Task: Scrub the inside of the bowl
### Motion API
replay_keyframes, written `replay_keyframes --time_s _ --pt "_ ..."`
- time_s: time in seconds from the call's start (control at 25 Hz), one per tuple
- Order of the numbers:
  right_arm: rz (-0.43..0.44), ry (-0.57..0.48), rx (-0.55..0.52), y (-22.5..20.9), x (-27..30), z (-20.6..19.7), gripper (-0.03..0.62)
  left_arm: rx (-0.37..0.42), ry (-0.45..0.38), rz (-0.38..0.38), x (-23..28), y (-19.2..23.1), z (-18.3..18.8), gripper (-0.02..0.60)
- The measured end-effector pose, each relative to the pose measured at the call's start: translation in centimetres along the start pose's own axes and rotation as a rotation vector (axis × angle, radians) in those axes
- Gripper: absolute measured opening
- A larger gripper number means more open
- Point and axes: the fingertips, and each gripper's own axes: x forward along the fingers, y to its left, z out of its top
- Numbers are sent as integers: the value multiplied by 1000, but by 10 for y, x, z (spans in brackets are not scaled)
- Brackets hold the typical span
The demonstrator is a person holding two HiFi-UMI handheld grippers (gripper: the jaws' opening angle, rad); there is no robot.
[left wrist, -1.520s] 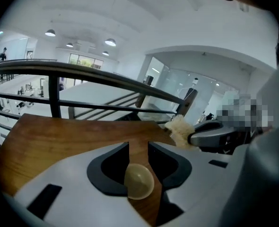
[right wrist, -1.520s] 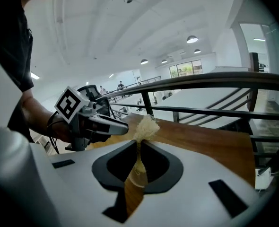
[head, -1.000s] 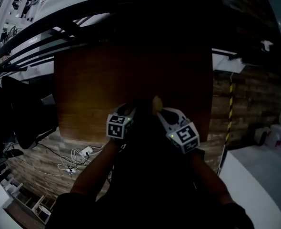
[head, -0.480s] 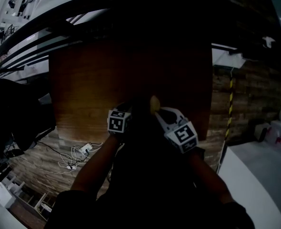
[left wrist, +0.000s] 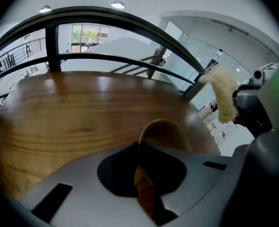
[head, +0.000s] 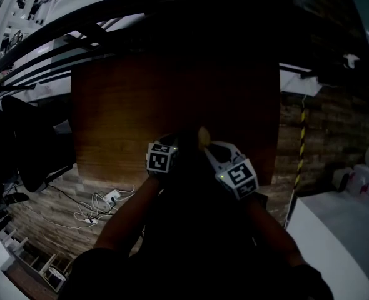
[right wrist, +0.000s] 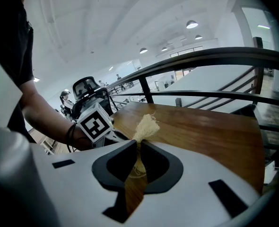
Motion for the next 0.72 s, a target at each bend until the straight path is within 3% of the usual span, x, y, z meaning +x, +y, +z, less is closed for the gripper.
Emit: replay_keyframes --time_s 0.16,0.44,0.72 --pt "-33 25 -71 15 4 4 37 -11 -45 -9 -31 -10 13 9" --pt "-148 132 -236 52 10 19 37 54 -166 12 -103 -22 39 9" --pt "-194 179 -555 126 23 56 37 76 -271 -32 -180 -34 38 9"
